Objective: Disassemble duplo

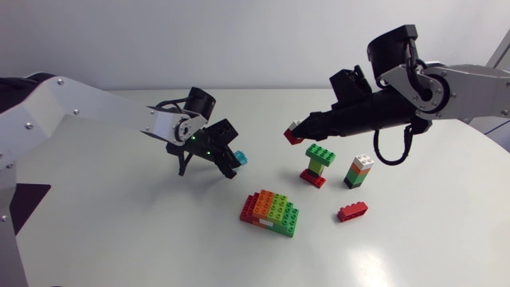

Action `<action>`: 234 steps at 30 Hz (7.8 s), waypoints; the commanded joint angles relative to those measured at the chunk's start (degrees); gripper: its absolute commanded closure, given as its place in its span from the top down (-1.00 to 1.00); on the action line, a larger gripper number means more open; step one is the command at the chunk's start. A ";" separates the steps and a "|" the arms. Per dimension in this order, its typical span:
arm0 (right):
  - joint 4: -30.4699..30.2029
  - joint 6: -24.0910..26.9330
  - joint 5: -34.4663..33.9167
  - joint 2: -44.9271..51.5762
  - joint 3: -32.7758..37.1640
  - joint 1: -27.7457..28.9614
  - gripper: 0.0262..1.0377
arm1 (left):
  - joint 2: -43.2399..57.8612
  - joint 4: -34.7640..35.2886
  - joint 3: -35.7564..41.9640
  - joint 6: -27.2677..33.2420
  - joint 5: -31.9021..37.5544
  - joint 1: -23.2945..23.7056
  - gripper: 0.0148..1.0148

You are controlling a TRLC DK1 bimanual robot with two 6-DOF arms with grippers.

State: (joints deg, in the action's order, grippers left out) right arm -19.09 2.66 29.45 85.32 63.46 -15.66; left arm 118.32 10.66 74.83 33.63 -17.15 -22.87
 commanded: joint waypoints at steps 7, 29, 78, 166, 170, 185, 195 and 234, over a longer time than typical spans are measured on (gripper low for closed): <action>1.16 1.12 -0.54 -0.24 -1.94 -0.60 -0.54 | 1.12 2.35 3.22 -0.14 0.89 0.20 0.69; 8.63 -10.92 10.27 8.90 4.74 5.47 -0.54 | -17.25 -17.25 -9.96 -10.16 -7.81 -7.98 0.70; 8.55 -14.43 10.27 8.72 3.60 -0.69 -0.53 | -14.52 -22.87 -8.65 -9.98 -7.11 -9.29 -0.27; -2.62 -6.35 11.24 12.33 13.27 9.16 -0.53 | -16.55 -20.15 -10.67 -5.41 -6.85 -6.13 -0.34; 0.55 -1.69 -0.98 10.48 10.01 8.10 -0.53 | -10.22 -16.46 -4.78 -5.59 -5.62 -3.76 -0.34; 7.05 4.29 -17.15 17.51 7.64 9.86 -0.52 | 1.21 1.30 3.22 -4.62 3.61 0.29 -0.33; 6.08 5.08 -16.97 25.42 11.51 13.46 -0.52 | 4.28 2.79 3.40 -4.62 4.67 0.81 -0.29; -3.23 12.20 -18.55 11.80 5.09 17.42 0.71 | -6.44 0.51 8.58 -3.92 3.17 -4.99 0.91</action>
State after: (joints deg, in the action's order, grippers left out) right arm -20.32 12.73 11.70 101.19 72.18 0.91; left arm 112.05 11.64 82.08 28.88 -13.50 -27.51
